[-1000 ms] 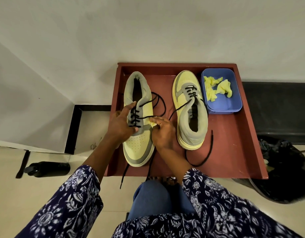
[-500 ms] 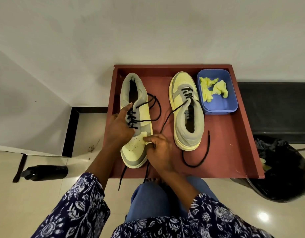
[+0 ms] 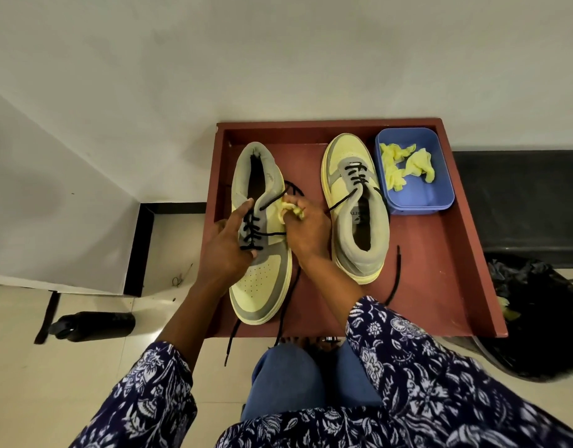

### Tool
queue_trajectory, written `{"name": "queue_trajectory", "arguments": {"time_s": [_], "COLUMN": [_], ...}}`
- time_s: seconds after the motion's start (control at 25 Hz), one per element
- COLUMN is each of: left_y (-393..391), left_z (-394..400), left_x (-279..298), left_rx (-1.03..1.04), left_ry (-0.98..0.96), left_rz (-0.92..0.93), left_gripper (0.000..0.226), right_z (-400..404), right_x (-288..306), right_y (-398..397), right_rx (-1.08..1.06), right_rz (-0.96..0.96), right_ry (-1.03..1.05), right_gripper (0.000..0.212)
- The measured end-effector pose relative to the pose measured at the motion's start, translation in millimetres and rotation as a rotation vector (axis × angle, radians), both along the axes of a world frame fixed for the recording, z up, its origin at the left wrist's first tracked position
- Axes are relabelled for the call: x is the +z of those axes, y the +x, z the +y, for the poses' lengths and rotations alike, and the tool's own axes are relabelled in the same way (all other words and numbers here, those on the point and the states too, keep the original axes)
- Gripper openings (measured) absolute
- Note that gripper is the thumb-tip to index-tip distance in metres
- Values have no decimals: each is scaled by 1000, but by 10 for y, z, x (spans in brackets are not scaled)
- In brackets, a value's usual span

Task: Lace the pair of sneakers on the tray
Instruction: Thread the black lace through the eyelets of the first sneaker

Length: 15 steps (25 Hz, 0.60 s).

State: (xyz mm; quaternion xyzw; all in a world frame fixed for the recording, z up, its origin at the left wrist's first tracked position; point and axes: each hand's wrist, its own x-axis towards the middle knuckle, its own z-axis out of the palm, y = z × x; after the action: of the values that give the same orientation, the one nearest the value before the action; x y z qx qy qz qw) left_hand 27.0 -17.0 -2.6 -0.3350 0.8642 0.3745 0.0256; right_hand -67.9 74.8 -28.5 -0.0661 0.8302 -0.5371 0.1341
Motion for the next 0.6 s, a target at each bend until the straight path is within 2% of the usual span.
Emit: {"name": "queue_trajectory", "arguments": {"time_s": [0.28, 0.48, 0.6], "left_y": [35, 26, 1], "left_z": [48, 25, 25], "left_x": [-1, 39, 60], "left_rx": [28, 71, 110], "left_ry": [-22, 187, 146], "left_rz": [42, 113, 107], "left_gripper": [84, 71, 63], "right_z": [180, 251, 233], "right_x": [-208, -288, -308], "right_y": [481, 629, 572], "right_rx": [154, 250, 249], "right_rz": [270, 351, 426], "right_ry": [60, 93, 77], "right_gripper": [35, 31, 30]}}
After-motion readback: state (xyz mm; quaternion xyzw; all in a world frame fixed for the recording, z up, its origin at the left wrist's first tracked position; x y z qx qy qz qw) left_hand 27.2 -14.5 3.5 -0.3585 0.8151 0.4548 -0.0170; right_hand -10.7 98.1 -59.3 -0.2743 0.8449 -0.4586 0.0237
